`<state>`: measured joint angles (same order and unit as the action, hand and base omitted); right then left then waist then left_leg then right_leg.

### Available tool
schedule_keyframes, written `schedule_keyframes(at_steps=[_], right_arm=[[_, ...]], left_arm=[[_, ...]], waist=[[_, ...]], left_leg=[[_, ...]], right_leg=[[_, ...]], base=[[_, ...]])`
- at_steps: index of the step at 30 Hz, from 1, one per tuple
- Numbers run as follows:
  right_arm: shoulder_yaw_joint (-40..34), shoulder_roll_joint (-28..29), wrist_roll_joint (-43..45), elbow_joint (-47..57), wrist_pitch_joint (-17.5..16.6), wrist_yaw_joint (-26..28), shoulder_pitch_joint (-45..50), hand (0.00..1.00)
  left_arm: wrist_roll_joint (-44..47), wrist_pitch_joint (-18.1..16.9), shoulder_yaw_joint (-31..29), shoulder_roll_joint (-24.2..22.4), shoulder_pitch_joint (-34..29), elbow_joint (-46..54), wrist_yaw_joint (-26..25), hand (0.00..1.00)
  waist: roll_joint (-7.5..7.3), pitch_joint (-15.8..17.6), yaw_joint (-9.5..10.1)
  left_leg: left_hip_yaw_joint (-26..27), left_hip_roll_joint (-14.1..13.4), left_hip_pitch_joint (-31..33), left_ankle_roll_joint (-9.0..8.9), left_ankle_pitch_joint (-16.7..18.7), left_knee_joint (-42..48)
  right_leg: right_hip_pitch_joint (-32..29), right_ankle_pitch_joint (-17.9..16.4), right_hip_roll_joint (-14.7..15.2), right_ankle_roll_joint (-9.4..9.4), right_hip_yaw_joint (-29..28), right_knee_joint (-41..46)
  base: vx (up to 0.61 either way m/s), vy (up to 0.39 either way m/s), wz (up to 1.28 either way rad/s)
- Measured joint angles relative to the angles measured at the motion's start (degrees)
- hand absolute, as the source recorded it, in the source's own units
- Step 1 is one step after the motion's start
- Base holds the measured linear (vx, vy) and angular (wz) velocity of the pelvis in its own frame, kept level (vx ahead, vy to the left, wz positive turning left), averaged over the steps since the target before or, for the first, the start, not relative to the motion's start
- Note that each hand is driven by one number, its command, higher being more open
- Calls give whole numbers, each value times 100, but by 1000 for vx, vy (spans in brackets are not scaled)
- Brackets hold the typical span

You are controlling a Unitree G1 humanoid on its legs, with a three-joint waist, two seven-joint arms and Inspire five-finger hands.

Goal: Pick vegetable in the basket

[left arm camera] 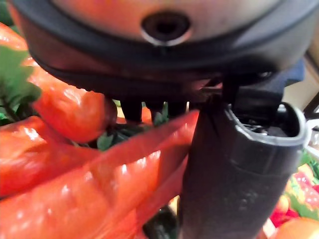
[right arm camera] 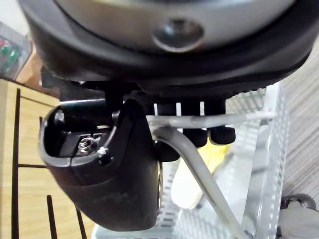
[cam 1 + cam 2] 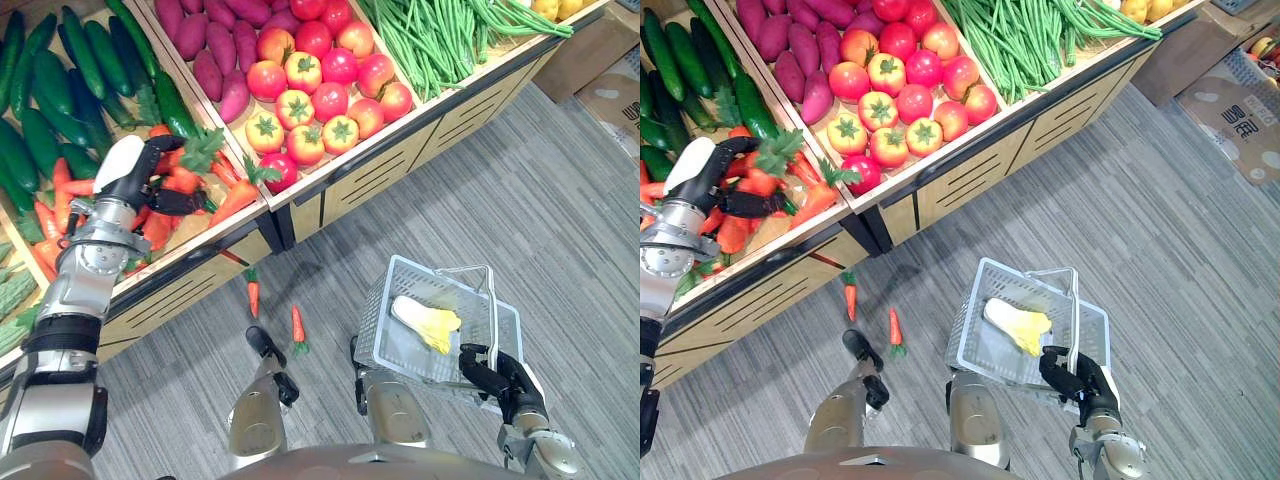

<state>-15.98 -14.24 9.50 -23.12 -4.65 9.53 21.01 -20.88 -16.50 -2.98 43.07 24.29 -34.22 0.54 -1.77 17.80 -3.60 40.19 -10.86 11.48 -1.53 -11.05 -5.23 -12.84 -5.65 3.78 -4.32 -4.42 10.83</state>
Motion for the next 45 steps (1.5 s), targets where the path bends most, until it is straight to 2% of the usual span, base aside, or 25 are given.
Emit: schedule_keyframes(at_steps=[7,22,27,30,34,40,45], right_arm=[[82,-79,24,-245,-6,-16,-207,0],[97,-78,31,-424,-20,1,-387,0],[96,-42,50,-435,-19,2,-387,0],[68,173,225,-512,-20,-18,-386,0],[-49,426,282,-585,-20,-29,-385,0],[-495,573,321,-981,-17,-26,-374,0],[-1288,573,325,-1348,35,-50,-377,0]], left_arm=[[4,31,-10,42,27,-140,23,0],[15,108,9,95,111,-262,156,0],[78,327,34,110,233,-149,382,0],[79,560,58,123,246,-30,457,0],[89,659,251,353,247,578,488,0],[488,607,423,415,247,1439,487,0],[522,444,506,415,216,1868,498,0]], waist=[[-59,33,-19],[-56,31,-133],[-43,24,-163],[-62,7,-211],[-55,-10,-186],[92,-408,-253],[254,-721,-272]], left_leg=[[-57,17,5,51,-42,0],[-134,17,-1,71,-101,-1],[-216,19,-18,68,-99,-1],[-312,41,-115,66,-101,1],[-435,84,-213,50,-134,17],[-764,191,-332,57,-146,10],[-983,233,-399,44,-136,-3]], right_leg=[[13,2,10,-2,20,0],[64,2,9,-1,97,-4],[139,2,12,-1,190,-31],[320,-2,16,4,289,-93],[495,-48,26,31,410,-91],[779,-211,79,33,659,-46],[963,-278,104,37,843,-81]], base=[[4,-3,1],[2,-3,1],[10,-13,9],[33,-14,17],[36,-14,15],[46,-29,28],[5,-8,20]])
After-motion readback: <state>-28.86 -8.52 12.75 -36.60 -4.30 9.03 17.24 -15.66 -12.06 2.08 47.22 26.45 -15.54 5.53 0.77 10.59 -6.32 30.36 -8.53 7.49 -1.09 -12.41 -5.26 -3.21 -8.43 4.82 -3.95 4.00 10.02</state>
